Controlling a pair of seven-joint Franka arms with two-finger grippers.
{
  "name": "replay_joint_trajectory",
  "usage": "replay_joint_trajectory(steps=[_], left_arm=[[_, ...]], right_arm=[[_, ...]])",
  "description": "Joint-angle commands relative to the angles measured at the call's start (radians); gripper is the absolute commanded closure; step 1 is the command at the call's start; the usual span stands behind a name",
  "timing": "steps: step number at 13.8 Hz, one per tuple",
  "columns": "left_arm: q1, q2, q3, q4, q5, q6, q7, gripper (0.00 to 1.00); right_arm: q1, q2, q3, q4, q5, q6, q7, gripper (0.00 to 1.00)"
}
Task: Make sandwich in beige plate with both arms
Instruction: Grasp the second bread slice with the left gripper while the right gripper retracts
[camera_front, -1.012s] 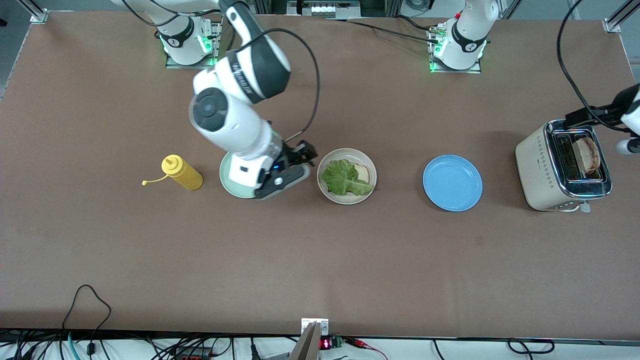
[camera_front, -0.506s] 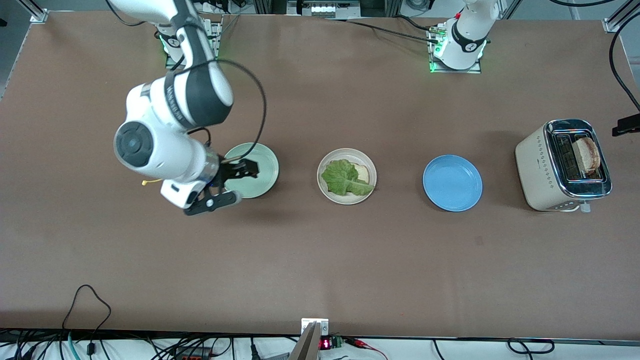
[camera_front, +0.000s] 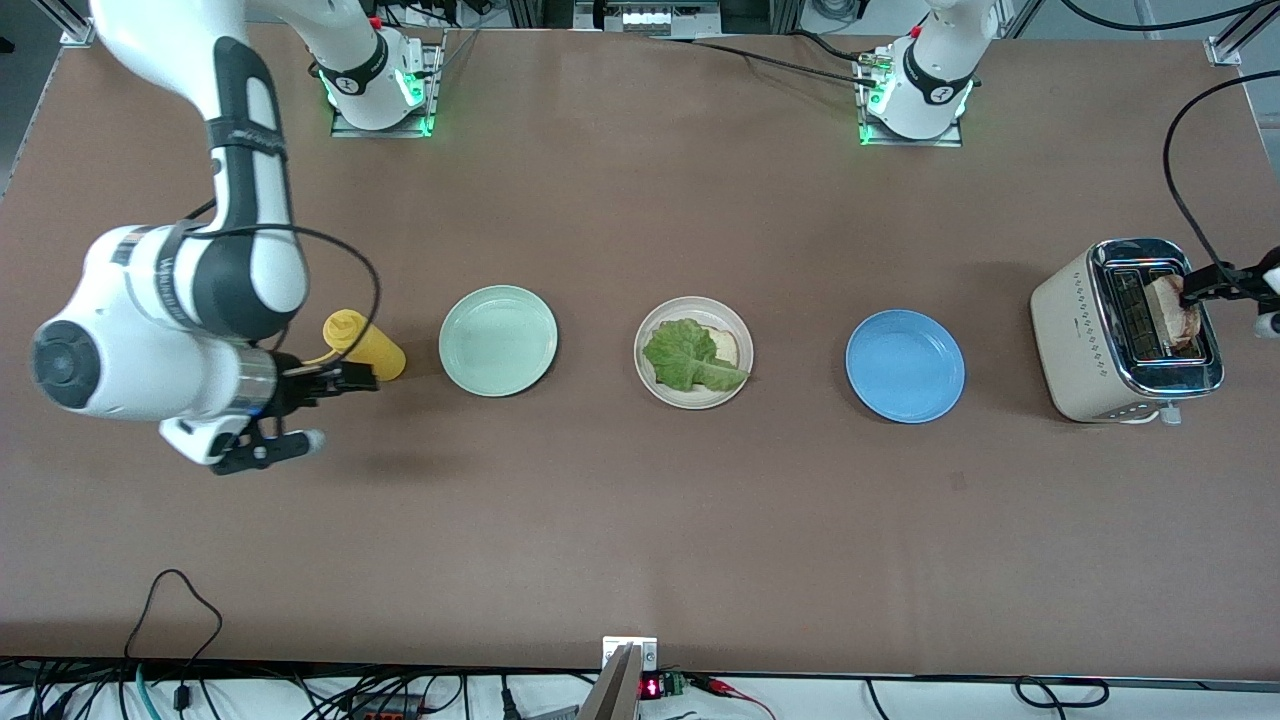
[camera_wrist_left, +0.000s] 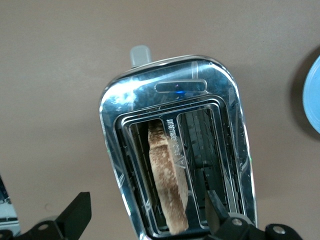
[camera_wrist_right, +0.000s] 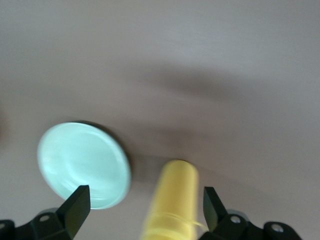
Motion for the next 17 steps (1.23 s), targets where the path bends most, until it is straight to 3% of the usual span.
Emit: replay_joint_trajectory(steps=[1,3,4,5,6,7,9,13,16,17], left_arm=[[0.021,-0.042,-0.015,-0.073,0.015,0.046,0.0,0.11],[0.024,-0.031,-0.015,-0.082,0.012,0.047,-0.018,0.26],[0.025,-0.026,-0.015,-0.08,0.012,0.046,-0.028,0.46],[0.027,-0.028,-0.015,-0.082,0.012,0.034,-0.032,0.59],[0.027,-0.028,-0.015,-0.079,0.014,0.031,-0.029,0.65],[0.027,-0.029,-0.015,-0.079,0.014,0.028,-0.022,0.79],[0.027,-0.031,-0.018,-0.07,0.014,0.003,-0.029,0.93],[0.027,-0.04,-0.021,-0.036,0.014,-0.043,-0.032,0.96],[0.021,-0.04,-0.025,0.093,0.017,-0.222,-0.045,0.98],[0.019,-0.046,-0.04,0.136,0.017,-0.289,-0.064,0.98]], right_arm=[[0.011,-0.017,-0.019,0.006,-0.094,-0.014,0.01,0.0],[0.017,-0.026,-0.05,0.006,-0.096,-0.018,0.013,0.0],[0.026,-0.032,-0.078,0.006,-0.096,-0.03,0.02,0.0],[0.036,-0.041,-0.102,0.008,-0.096,-0.045,0.049,0.0],[0.042,-0.06,-0.113,0.008,-0.098,-0.062,0.074,0.0],[0.042,-0.081,-0.112,0.008,-0.098,-0.068,0.088,0.0],[0.043,-0.12,-0.113,0.008,-0.101,-0.071,0.09,0.0],[0.065,-0.141,-0.113,0.012,-0.099,-0.059,0.139,0.0],[0.053,-0.141,-0.096,0.015,-0.102,-0.054,0.197,0.0],[0.016,-0.143,-0.058,0.035,-0.117,-0.056,0.22,0.0]])
